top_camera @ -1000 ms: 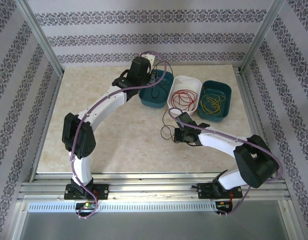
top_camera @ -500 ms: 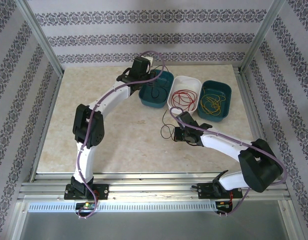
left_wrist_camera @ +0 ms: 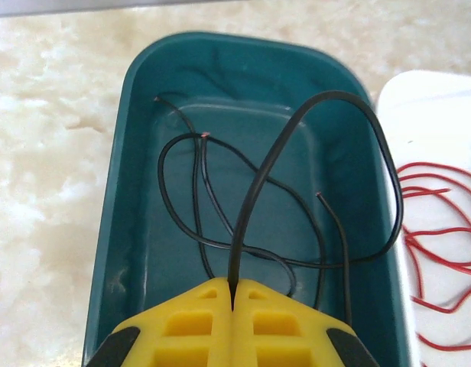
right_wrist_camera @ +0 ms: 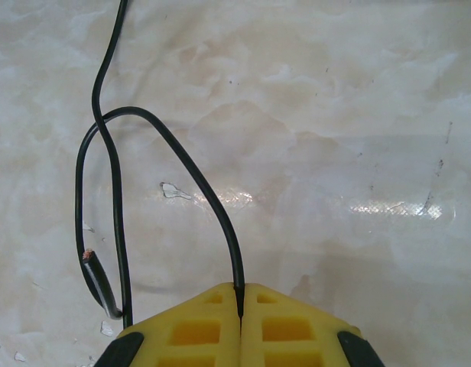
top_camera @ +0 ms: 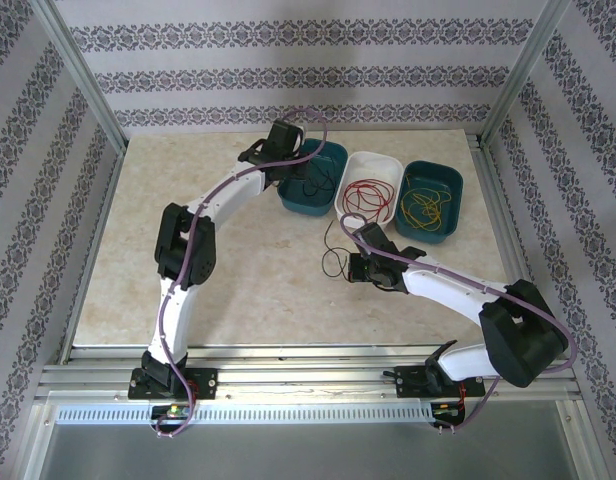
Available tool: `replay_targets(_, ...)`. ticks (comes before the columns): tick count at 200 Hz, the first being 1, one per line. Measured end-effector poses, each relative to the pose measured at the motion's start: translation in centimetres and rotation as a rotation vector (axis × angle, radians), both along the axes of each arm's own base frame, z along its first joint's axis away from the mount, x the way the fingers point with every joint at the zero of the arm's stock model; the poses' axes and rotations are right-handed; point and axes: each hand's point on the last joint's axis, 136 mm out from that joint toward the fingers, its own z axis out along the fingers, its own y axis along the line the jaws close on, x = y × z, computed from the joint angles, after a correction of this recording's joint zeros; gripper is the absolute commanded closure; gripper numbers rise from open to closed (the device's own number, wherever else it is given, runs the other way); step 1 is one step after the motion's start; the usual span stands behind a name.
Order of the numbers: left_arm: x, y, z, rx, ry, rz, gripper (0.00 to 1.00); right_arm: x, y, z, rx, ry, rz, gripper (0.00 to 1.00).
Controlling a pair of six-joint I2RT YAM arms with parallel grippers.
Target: Untangle the cables
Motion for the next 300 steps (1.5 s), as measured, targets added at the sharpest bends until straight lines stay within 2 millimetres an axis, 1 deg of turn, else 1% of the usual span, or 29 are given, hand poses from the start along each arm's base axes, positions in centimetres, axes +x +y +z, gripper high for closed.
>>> replay_targets(38,0.3,0.4,-4.8,0.051,0.102,0.013,1.0,0.0,0.0,0.0,-0.002,0.001,0.001,1.0)
replay_targets(51,0.2,0.5,-6.0,0.064,0.127,0.014,1.0,0.0,0.0,0.0,-0.002,0.001,0.002,1.0)
replay_targets(62,0.2,0.5,-6.7,0.075,0.144,0.016,0.95,0.0,0.0,0.0,-0.002,0.0,0.002,1.0)
replay_targets(77,0.3,0.6,-6.9,0.081,0.151,0.02,0.86,0.0,0.0,0.0,-0.002,0.0,0.002,1.0)
replay_targets(83,0.4,0.6,-6.9,0.083,0.151,0.022,0.81,0.0,0.0,0.0,-0.002,0.0,0.002,1.0)
replay_targets(108,0.6,0.5,-6.5,0.076,0.144,0.024,0.68,0.0,0.0,0.0,-0.003,0.001,0.002,1.0)
replay_targets(138,0.3,0.5,-6.3,0.07,0.147,0.021,0.58,0.0,0.0,0.0,-0.004,0.002,0.002,1.0)
replay_targets(153,-0.2,0.6,-5.5,0.065,0.143,0.019,0.5,0.0,0.0,0.0,-0.004,0.002,0.002,1.0)
replay_targets(163,-0.5,0.8,-4.5,0.059,0.133,0.018,0.46,0.0,0.0,0.0,-0.003,0.002,0.002,1.0)
replay_targets(180,-1.0,0.9,-2.0,0.037,0.093,0.016,0.38,0.0,0.0,0.1,-0.002,0.0,0.002,1.0)
replay_targets(190,-1.4,1.1,-0.1,0.023,0.061,0.016,0.31,0.0,0.0,0.2,-0.001,-0.002,0.002,1.0)
replay_targets(206,-2.1,1.4,2.6,-0.008,0.012,0.024,0.13,0.0,0.0,0.2,0.0,-0.002,0.002,1.0)
replay_targets(209,-2.2,1.5,3.1,-0.011,0.004,0.023,0.09,0.0,0.0,0.2,0.0,-0.002,0.002,1.0)
replay_targets(211,-2.3,1.5,3.4,-0.012,-0.003,0.021,0.03,0.0,0.0,0.2,0.0,-0.002,0.002,1.0)
replay_targets(213,-2.4,1.6,3.8,-0.021,-0.008,0.028,0.0,0.0,0.0,0.2,0.0,-0.002,0.002,1.0)
replay_targets(224,-3.1,1.9,5.4,-0.038,-0.04,0.03,0.01,0.0,0.0,0.2,0.0,-0.003,0.002,1.0)
replay_targets(236,-3.9,2.3,6.6,-0.05,-0.065,0.034,0.01,0.0,0.0,0.2,0.0,-0.004,0.002,1.0)
replay_targets(251,-4.9,2.9,7.4,-0.057,-0.089,0.038,0.01,0.0,0.0,0.5,0.005,-0.011,0.003,1.0)
replay_targets(300,-8.4,5.2,7.9,-0.059,-0.146,0.071,0.01,0.0,0.6,1.2,0.022,-0.034,0.02,1.0)
